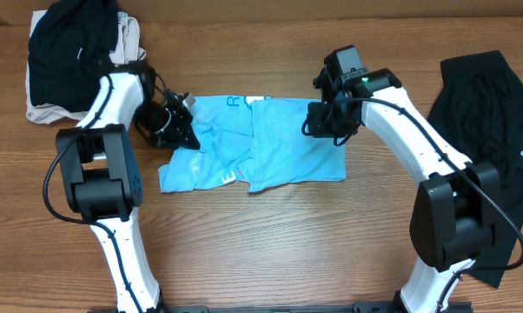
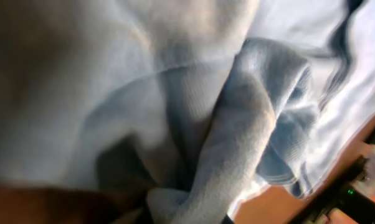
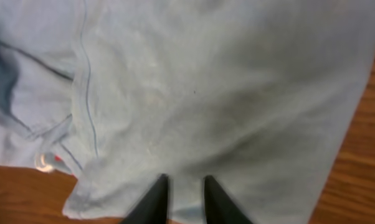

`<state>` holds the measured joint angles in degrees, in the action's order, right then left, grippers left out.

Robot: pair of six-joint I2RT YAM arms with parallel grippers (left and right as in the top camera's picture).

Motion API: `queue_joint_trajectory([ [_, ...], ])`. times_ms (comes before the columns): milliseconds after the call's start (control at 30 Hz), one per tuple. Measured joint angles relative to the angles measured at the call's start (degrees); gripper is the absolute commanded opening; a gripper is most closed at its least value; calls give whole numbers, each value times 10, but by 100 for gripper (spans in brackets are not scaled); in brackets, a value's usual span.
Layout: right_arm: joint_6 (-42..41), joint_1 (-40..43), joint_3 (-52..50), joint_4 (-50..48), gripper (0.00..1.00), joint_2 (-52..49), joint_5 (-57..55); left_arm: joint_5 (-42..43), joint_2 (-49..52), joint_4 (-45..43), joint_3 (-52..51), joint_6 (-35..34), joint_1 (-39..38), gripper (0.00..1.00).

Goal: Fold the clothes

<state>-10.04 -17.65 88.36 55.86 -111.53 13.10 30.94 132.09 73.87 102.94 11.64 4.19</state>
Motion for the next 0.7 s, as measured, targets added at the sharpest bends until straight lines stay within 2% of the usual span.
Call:
queue_joint_trajectory([
  [300, -4, 0, -63, -87, 4, 0, 0, -19, 0, 105, 130, -5, -9, 4],
  [700, -13, 8, -101, -150, 4, -60, 9, -79, 0, 162, 209, -10, -66, 4],
])
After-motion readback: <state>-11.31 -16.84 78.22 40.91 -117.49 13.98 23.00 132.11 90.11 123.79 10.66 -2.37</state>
